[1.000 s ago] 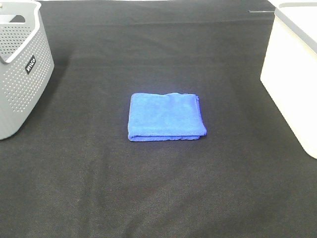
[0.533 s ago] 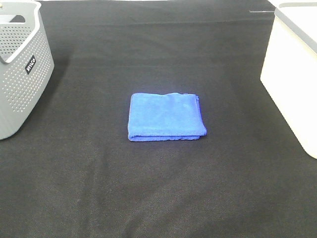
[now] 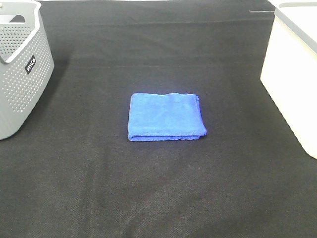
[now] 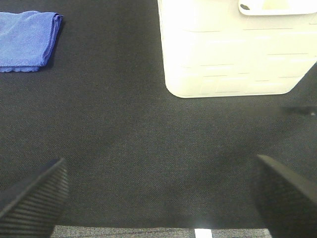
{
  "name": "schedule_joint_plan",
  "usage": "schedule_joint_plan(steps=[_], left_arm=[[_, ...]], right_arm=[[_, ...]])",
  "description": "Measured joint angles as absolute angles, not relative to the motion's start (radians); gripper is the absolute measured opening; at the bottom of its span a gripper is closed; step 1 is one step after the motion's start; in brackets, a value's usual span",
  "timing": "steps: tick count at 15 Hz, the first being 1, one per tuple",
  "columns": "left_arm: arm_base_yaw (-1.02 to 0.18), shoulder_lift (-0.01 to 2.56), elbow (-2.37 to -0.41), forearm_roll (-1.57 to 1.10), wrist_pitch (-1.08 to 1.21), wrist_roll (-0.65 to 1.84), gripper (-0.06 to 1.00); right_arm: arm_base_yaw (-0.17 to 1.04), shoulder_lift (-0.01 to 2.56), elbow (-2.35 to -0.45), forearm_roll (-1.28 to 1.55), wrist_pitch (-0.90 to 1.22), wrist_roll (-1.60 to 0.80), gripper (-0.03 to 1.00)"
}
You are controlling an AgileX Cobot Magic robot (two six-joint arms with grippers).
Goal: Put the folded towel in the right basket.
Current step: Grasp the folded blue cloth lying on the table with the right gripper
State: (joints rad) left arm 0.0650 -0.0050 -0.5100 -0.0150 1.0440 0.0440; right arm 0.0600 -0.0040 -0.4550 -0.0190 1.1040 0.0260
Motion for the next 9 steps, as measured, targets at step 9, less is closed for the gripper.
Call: schedule_joint_plan(steps=[9], left_arm=[[0.065,-0.005,-0.510,-0.015,1.044,0.044,0.99]], right_arm=[[0.060,-0.004,-0.455,-0.019,1.104,0.026,0.96]])
